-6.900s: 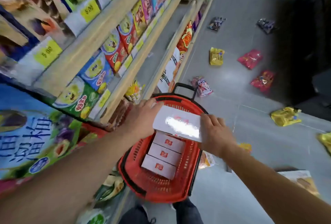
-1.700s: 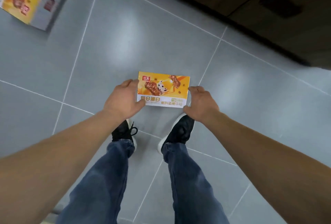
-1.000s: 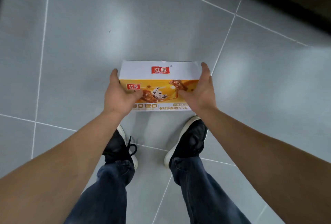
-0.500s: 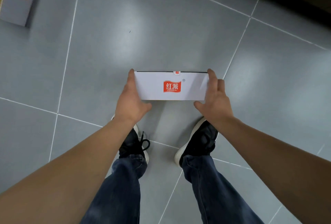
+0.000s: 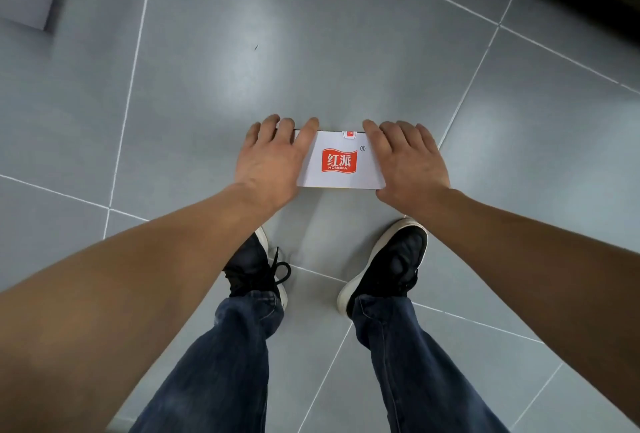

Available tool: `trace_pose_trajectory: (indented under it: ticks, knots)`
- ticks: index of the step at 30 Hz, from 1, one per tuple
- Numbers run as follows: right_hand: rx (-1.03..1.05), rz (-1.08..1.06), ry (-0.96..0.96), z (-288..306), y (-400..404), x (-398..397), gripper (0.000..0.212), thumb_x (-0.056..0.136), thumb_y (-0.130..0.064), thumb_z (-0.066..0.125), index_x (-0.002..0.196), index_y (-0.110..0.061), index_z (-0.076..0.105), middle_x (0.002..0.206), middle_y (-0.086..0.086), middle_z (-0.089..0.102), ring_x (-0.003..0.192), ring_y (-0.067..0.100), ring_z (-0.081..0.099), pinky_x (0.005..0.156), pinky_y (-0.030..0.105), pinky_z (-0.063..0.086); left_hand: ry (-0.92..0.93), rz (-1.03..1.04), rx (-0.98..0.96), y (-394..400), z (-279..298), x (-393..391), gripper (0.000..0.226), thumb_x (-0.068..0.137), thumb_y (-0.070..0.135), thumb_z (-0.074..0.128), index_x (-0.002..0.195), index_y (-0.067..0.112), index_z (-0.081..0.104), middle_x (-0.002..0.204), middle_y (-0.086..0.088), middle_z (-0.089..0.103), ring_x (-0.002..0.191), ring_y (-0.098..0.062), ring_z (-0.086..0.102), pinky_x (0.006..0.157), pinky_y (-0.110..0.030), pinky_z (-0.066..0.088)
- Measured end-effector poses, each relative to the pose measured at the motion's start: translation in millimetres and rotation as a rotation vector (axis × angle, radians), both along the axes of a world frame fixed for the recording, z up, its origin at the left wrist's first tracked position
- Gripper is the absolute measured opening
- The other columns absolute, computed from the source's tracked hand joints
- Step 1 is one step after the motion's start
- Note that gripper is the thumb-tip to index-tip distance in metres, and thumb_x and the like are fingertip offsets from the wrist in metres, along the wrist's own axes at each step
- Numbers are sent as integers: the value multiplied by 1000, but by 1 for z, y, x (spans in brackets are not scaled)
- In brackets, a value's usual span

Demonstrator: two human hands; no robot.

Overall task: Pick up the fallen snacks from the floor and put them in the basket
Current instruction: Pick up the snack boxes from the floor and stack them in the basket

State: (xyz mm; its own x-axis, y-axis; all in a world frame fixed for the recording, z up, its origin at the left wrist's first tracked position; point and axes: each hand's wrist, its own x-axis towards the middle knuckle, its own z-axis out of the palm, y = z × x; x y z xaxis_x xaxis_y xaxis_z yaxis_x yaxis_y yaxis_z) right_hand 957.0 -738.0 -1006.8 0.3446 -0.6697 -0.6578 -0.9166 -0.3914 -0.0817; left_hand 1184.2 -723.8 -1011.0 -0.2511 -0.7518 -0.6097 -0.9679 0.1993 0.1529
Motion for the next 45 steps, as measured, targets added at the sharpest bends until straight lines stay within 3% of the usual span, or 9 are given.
trace_pose_trajectory:
  ticks: [4, 8, 17, 25, 37, 45]
  knots:
    - [22, 11, -18, 46, 1, 1, 101, 79, -37, 73, 156, -19, 9, 150, 7, 34, 144, 31, 26, 124, 46, 12, 22, -23, -30, 6, 40, 7, 101, 68, 32, 77, 149, 22, 18, 130, -12, 47, 129, -33, 40, 119, -52, 12]
    - [24, 26, -13, 133, -3, 13, 101, 77, -35, 75, 154, -19, 13, 147, 7, 36, 141, 31, 30, 122, 44, 16, 36, -4, -23, 6, 119, 19, 105, 64, 31, 78, 149, 25, 16, 132, -9, 46, 127, -32, 40, 118, -52, 16]
    - [-31, 45, -42, 410, -12, 67, 101, 75, -32, 74, 155, -21, 12, 146, 6, 38, 137, 31, 34, 119, 42, 22, 82, 61, -116, 6, 396, 73, 106, 60, 30, 81, 148, 25, 21, 131, -6, 46, 124, -31, 40, 109, -42, 30]
    - [-156, 220, -156, 568, 9, 116, 99, 77, -38, 75, 153, -21, 14, 146, 7, 41, 136, 31, 37, 117, 45, 25, -26, 231, -191, 64, 572, 107, 105, 65, 35, 80, 149, 27, 18, 135, -6, 45, 128, -29, 38, 112, -44, 27]
    - [-207, 832, -306, 685, 103, 195, 107, 71, -37, 76, 155, -24, 11, 146, 4, 40, 133, 31, 41, 110, 40, 33, -219, 815, -321, 273, 695, 114, 97, 62, 38, 80, 145, 30, 28, 132, -2, 45, 121, -26, 45, 101, -36, 35]
    - [-257, 1124, -442, 749, 201, 268, 108, 69, -39, 77, 153, -28, 10, 144, 2, 41, 129, 31, 43, 107, 41, 36, -385, 1027, -412, 407, 764, 136, 102, 57, 43, 81, 143, 30, 28, 129, 1, 47, 120, -23, 45, 100, -39, 39]
